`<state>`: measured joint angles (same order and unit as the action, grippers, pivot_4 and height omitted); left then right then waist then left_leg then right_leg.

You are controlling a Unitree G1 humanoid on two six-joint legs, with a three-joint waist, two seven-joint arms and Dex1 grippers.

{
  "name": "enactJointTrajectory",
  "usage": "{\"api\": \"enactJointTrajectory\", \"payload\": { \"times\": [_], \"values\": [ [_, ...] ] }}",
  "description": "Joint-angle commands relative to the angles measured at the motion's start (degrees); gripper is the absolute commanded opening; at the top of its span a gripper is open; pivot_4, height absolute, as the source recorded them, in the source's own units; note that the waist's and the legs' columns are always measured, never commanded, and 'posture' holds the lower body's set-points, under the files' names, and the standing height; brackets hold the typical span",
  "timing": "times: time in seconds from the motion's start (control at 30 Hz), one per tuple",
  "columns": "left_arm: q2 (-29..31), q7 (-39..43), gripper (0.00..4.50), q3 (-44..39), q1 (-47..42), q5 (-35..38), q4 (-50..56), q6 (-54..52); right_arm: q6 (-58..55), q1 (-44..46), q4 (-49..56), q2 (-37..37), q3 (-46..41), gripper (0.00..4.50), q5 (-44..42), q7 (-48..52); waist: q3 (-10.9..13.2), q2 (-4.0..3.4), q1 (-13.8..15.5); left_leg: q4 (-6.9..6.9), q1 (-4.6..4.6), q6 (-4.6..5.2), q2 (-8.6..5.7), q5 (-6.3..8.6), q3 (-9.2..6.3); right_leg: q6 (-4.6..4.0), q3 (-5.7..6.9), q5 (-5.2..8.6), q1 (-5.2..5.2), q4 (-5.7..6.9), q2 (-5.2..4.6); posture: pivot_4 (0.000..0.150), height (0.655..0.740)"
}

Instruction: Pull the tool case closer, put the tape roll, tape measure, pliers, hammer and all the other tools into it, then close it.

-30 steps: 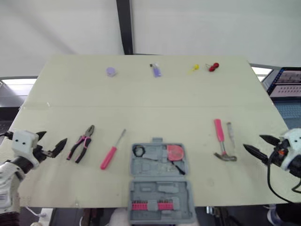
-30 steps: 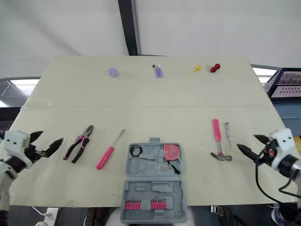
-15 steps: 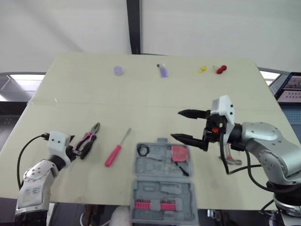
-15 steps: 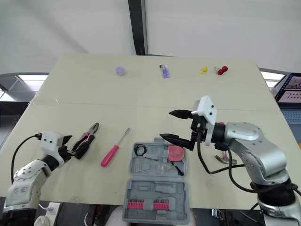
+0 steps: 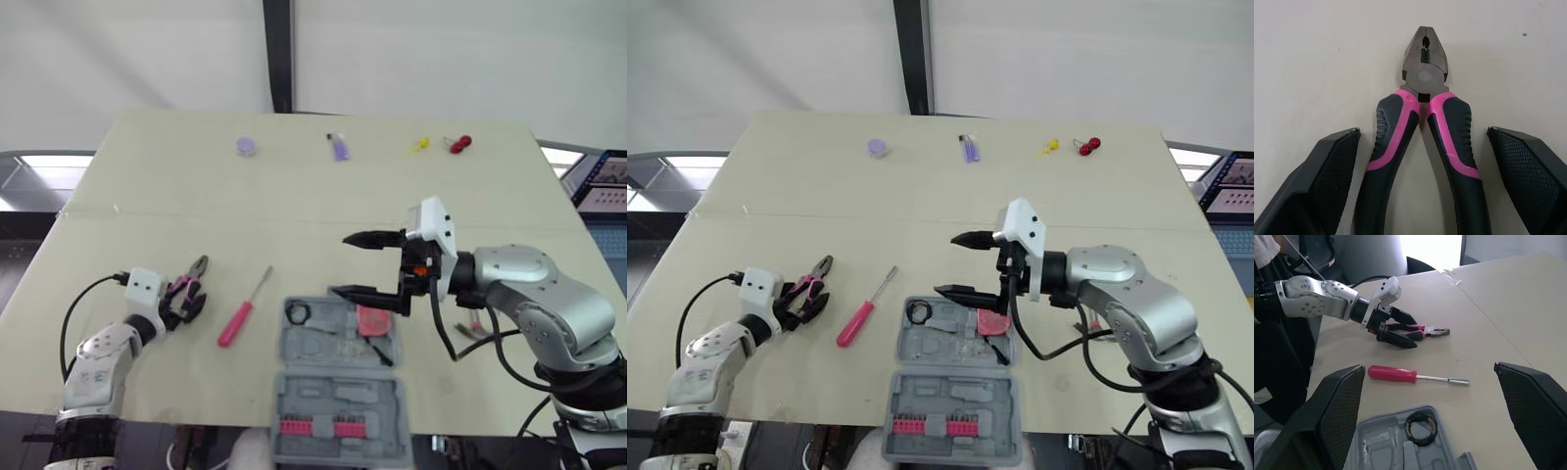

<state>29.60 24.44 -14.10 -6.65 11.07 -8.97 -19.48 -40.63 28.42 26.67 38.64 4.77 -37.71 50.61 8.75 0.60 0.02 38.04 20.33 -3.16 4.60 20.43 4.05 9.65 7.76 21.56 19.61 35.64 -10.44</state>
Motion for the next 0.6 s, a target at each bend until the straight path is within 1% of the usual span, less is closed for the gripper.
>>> {"api": "enactJointTrajectory", "payload": {
  "times": [0.03, 0.1, 0.2, 0.27, 0.3, 0.47, 0.6],
  "values": [
    [-0.7, -0.3, 4.50, 1.5, 0.2, -0.7, -1.0, -1.6, -0.4, 0.9, 2.0, 0.0, -0.2, 4.47, -0.3, -0.4, 0.0, -0.01, 0.0, 0.00, 0.00, 0.00, 0.00, 0.00, 0.00, 0.00, 0.00, 0.00, -0.01, 0.00, 0.00, 0.150, 0.7400],
    [-0.9, -0.2, 4.50, 1.6, 0.4, -0.7, -0.8, -1.7, -0.8, 1.0, 2.1, 0.0, -0.4, 4.47, -0.4, -0.5, 0.0, -0.01, 0.1, 0.01, -0.01, 0.00, 0.00, 0.00, 0.00, 0.00, 0.00, 0.00, -0.02, 0.00, 0.00, 0.150, 0.7400],
    [-1.1, 0.1, 3.66, 1.6, 0.6, -0.6, -0.7, -1.3, -1.1, 1.1, 2.0, -0.2, -0.6, 4.50, -0.5, -0.5, 0.0, -0.02, 0.0, 0.01, -0.01, 0.00, 0.00, 0.00, 0.00, 0.00, 0.00, 0.00, -0.02, 0.00, 0.00, 0.150, 0.7400],
    [-1.1, 0.2, 2.73, 1.7, 0.6, -0.6, -0.7, -1.2, -1.1, 0.9, 1.8, -0.5, -0.8, 4.50, -0.7, -0.6, 0.0, -0.03, 0.0, 0.00, -0.01, 0.00, 0.00, 0.00, 0.00, 0.00, -0.01, 0.00, -0.01, 0.00, 0.00, 0.150, 0.7400],
    [-1.1, 0.3, 2.62, 1.7, 0.6, -0.6, -0.8, -1.1, -1.0, 0.9, 1.7, -0.5, -0.8, 4.50, -0.7, -0.6, 0.0, -0.03, 0.0, 0.00, -0.01, 0.00, 0.00, 0.00, 0.00, 0.00, -0.01, 0.00, -0.01, 0.00, 0.00, 0.150, 0.7400],
    [-0.5, 0.2, 2.62, 1.0, 0.2, -1.0, -1.8, 1.1, -0.1, 1.0, 1.0, -1.3, -1.4, 4.50, -0.8, 0.0, 0.0, -0.03, 0.0, 0.00, -0.01, 0.00, 0.00, 0.00, 0.00, 0.00, -0.01, 0.00, -0.01, 0.00, 0.00, 0.150, 0.7400],
    [0.8, 0.4, 2.62, -1.8, -0.5, 0.5, -1.5, 2.6, 0.6, 1.3, 0.5, -1.3, -1.7, 4.50, -0.7, 0.7, 0.0, -0.02, 0.0, 0.00, -0.01, 0.00, 0.00, 0.00, 0.00, 0.00, 0.00, 0.00, -0.01, 0.00, 0.00, 0.150, 0.7400]
  ]
}}
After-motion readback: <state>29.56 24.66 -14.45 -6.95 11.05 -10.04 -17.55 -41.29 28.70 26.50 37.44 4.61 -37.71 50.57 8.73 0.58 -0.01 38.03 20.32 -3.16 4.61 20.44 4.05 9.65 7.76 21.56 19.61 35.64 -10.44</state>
